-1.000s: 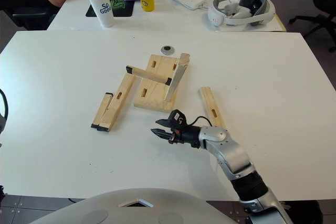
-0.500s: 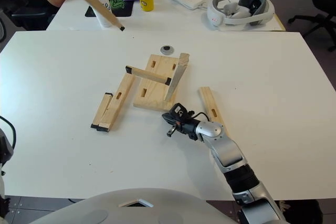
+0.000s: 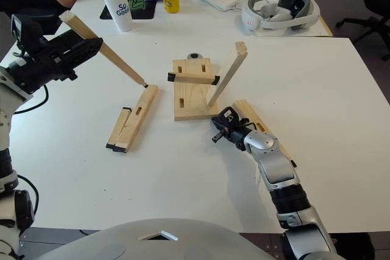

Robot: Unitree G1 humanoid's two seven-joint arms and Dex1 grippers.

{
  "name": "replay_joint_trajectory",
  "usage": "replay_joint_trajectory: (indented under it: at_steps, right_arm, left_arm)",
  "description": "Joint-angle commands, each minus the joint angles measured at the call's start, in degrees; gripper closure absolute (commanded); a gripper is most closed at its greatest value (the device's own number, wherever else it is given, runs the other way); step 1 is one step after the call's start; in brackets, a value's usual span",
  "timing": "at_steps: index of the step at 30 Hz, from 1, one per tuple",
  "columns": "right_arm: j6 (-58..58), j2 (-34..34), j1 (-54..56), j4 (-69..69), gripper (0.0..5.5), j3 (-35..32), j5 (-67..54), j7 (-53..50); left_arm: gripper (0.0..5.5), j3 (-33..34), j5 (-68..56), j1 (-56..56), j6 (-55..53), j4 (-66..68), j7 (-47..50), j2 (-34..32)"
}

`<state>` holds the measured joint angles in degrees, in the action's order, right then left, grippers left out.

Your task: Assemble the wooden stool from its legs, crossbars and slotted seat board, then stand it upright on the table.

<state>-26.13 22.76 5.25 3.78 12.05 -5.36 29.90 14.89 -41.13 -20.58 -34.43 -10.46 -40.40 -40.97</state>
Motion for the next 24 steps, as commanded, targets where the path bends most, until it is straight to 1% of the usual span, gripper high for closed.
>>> replay_joint_trajectory:
  at_steps: [1, 3, 5, 7, 9, 11, 14, 19, 24]
  right_arm:
    - [0.8, -0.01, 1.98, -0.55, 5.5, -1.3, 1.67, -1.85]
    - [0.99, 0.02, 2.1, -0.05, 5.5, -1.81, 2.28, -2.55]
    - [-0.24, -0.49, 1.62, 2.61, 5.5, -2.75, 0.23, -1.46]
    - [-2.57, -1.56, -0.08, 8.25, 5.5, -3.56, -4.71, 1.52]
    - [-5.87, -2.91, -2.24, 14.63, 5.5, -4.38, -9.49, 2.41]
    - [-9.36, -4.31, -3.7, 19.29, 5.5, -4.87, -13.16, 1.62]
    - [-10.64, -6.16, -4.3, 21.98, 5.5, -4.26, -14.28, -0.87]
    - [-6.37, -10.85, -4.34, 15.79, 5.5, -2.08, -8.1, -9.1]
    - [-2.96, -14.82, -2.9, 7.94, 5.5, -0.63, -4.71, -13.21]
  left_arm:
    - [3.48, 0.35, -1.28, 1.65, -0.66, -5.12, 2.8, 3.03]
    - [3.48, -0.19, -0.96, 2.47, -0.5, -6.44, 3.35, 3.87]
    - [3.48, -0.95, -0.23, 3.45, -0.03, -7.25, 3.31, 4.36]
    - [3.48, -2.11, 0.81, 4.14, 0.66, -7.76, 2.87, 4.66]
    - [3.48, -3.75, 1.86, 4.18, 1.46, -7.69, 2.14, 5.28]
    - [3.48, -5.33, 2.91, 3.67, 2.27, -7.21, 1.44, 5.67]
    - [3.48, -5.9, 3.05, 2.94, 2.87, -6.67, 0.69, 6.22]
    - [3.48, -8.25, 4.47, 1.22, 4.42, -5.31, -1.31, 7.1]
    - [3.48, -10.68, 5.93, -0.22, 5.72, -3.22, -3.37, 8.13]
